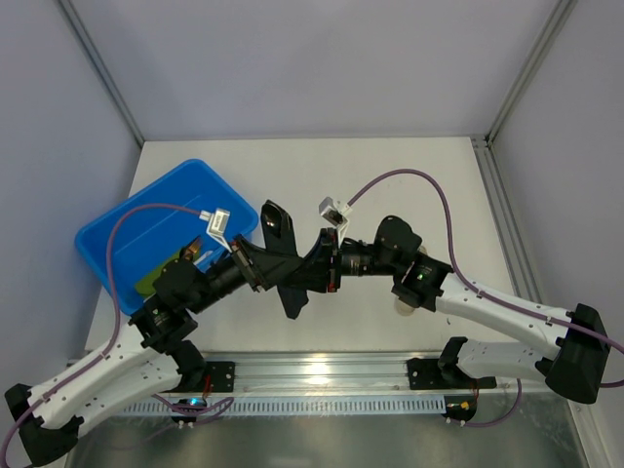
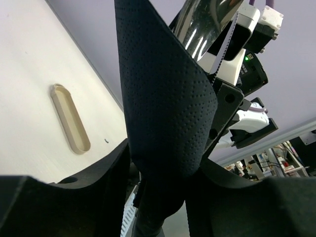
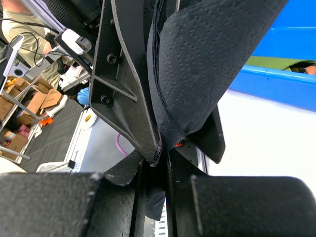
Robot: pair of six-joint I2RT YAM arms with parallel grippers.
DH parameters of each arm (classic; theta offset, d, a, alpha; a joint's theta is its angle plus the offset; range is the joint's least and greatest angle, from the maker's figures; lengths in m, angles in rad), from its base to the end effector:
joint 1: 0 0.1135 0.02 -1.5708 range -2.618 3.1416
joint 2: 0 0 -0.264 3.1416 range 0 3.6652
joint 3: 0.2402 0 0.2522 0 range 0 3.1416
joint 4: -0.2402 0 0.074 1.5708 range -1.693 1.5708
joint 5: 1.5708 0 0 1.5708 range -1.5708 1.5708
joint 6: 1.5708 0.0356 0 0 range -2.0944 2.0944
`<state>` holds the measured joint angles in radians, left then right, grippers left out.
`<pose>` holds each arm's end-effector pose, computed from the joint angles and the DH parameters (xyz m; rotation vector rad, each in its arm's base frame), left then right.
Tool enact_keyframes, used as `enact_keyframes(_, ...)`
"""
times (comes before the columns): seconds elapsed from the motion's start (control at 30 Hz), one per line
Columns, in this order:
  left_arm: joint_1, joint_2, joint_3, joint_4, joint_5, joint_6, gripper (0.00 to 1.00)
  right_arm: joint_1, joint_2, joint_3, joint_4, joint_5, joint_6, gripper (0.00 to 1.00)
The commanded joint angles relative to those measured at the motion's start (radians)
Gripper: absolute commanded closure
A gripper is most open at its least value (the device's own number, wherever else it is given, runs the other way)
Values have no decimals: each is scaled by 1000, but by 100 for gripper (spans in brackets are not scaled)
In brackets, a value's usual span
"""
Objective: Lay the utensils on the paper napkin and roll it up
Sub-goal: Roll the napkin.
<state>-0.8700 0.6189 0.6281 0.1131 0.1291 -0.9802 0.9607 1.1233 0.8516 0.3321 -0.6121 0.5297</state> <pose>0.0983 -0.1236 0.3422 0.0297 1.6648 -1.5639 0.1327 0.2255 0.3498 -0.9083 1.5176 1.5972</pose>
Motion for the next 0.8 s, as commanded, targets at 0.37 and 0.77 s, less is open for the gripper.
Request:
enact_keyframes(0.37, 3, -2, -22, 37, 15, -54, 100, -19, -28, 46, 56, 3, -4, 96)
enact_keyframes(0.77, 3, -25, 1, -10, -43, -22, 100, -30, -19, 93, -57, 14, -36, 78)
